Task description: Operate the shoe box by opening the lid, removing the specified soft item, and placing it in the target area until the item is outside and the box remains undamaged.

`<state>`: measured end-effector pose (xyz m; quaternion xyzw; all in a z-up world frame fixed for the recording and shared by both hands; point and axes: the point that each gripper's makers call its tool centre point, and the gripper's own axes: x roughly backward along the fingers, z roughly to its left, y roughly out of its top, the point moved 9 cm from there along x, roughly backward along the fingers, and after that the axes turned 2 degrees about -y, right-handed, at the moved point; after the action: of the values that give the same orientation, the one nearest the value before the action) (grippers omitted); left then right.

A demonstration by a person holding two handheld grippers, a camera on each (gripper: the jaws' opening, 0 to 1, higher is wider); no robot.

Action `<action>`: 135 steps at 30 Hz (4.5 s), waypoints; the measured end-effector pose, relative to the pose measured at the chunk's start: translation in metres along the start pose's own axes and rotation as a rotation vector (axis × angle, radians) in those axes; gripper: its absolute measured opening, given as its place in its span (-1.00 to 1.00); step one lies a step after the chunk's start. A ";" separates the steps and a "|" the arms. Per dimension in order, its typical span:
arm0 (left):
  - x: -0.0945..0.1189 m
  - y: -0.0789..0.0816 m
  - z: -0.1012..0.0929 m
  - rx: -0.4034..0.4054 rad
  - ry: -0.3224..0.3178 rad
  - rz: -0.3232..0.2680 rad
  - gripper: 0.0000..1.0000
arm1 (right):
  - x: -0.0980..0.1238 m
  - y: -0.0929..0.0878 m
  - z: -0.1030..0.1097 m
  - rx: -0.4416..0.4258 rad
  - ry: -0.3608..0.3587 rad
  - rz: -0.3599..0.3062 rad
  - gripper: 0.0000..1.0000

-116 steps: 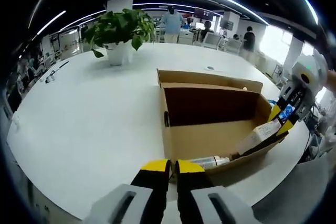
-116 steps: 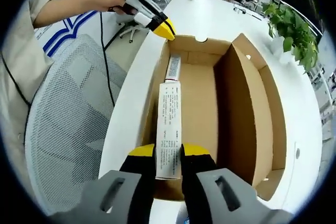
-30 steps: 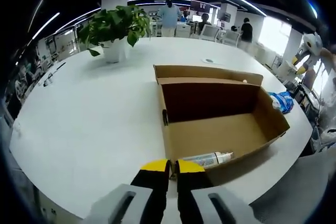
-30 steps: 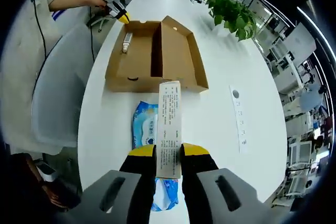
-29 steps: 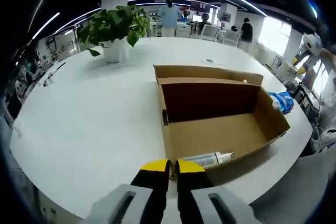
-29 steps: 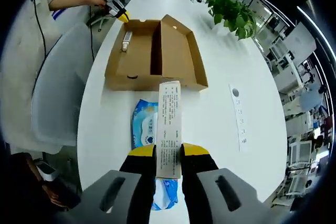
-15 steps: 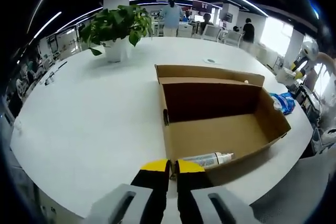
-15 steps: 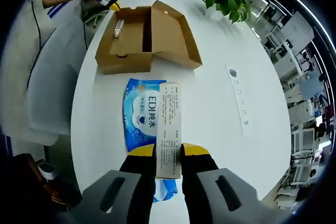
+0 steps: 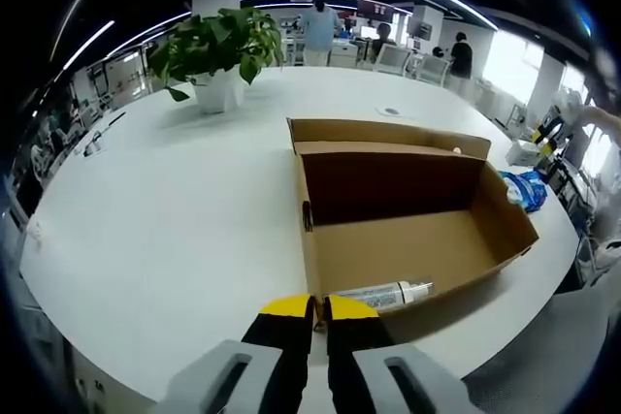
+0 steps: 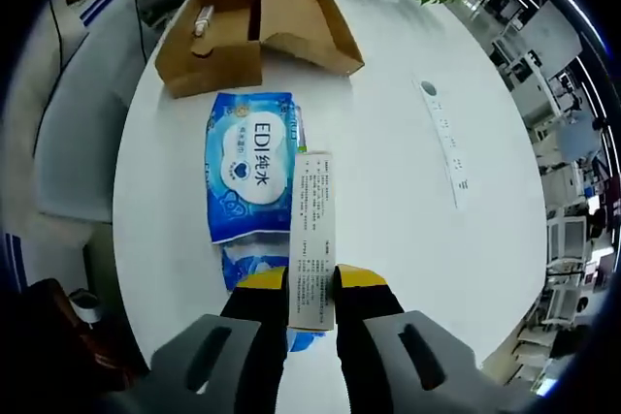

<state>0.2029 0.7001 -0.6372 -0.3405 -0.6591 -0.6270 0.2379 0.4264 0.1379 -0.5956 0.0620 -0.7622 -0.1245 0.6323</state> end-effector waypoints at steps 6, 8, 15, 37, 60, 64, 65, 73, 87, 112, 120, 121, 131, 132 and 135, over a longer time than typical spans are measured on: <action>0.000 0.000 0.000 0.003 -0.001 0.004 -0.92 | -0.011 -0.011 -0.006 0.016 -0.001 0.043 -0.70; 0.000 0.001 0.001 0.003 0.000 0.005 -0.92 | -0.015 -0.014 -0.008 0.015 0.003 0.047 -0.70; -0.001 0.001 0.001 0.000 0.004 0.010 -0.92 | -0.032 -0.025 -0.017 0.036 0.002 0.088 -0.70; -0.003 0.003 0.003 -0.014 0.012 0.033 -0.92 | -0.052 -0.044 -0.026 0.108 0.028 0.168 -0.69; -0.005 0.008 0.000 -0.093 0.006 0.068 -0.90 | -0.055 -0.048 -0.033 0.159 -0.087 0.160 -0.52; -0.008 0.011 -0.001 -0.140 0.009 0.084 -0.88 | -0.051 -0.050 -0.034 0.146 -0.118 0.143 -0.42; -0.008 0.012 -0.001 -0.151 0.008 0.086 -0.88 | -0.049 -0.050 -0.034 0.146 -0.128 0.135 -0.40; -0.008 0.023 -0.008 -0.228 -0.018 0.096 -0.69 | -0.026 -0.035 -0.016 0.108 -0.204 0.052 -0.19; 0.003 0.045 -0.017 -0.315 -0.162 0.112 -0.53 | 0.016 -0.012 0.036 -0.124 -0.294 -0.144 0.23; -0.022 0.086 -0.045 -0.825 -0.409 0.306 -0.13 | 0.062 0.005 0.159 -0.512 -0.362 -0.430 0.86; -0.033 0.080 -0.056 -0.919 -0.496 0.414 -0.12 | 0.064 0.022 0.189 -0.537 -0.355 -0.478 0.86; -0.036 0.079 -0.057 -0.942 -0.504 0.431 -0.12 | 0.064 0.024 0.194 -0.547 -0.351 -0.491 0.87; -0.057 0.073 -0.057 -1.044 -0.550 0.583 -0.10 | 0.061 0.028 0.216 -0.605 -0.350 -0.521 0.88; -0.058 0.073 -0.058 -1.062 -0.560 0.597 -0.09 | 0.061 0.029 0.218 -0.614 -0.352 -0.525 0.88; -0.062 0.072 -0.059 -1.078 -0.569 0.621 -0.09 | 0.063 0.030 0.223 -0.631 -0.355 -0.529 0.88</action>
<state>0.2902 0.6311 -0.6292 -0.7362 -0.1634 -0.6564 0.0214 0.1983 0.1753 -0.5660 0.0367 -0.7415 -0.5170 0.4261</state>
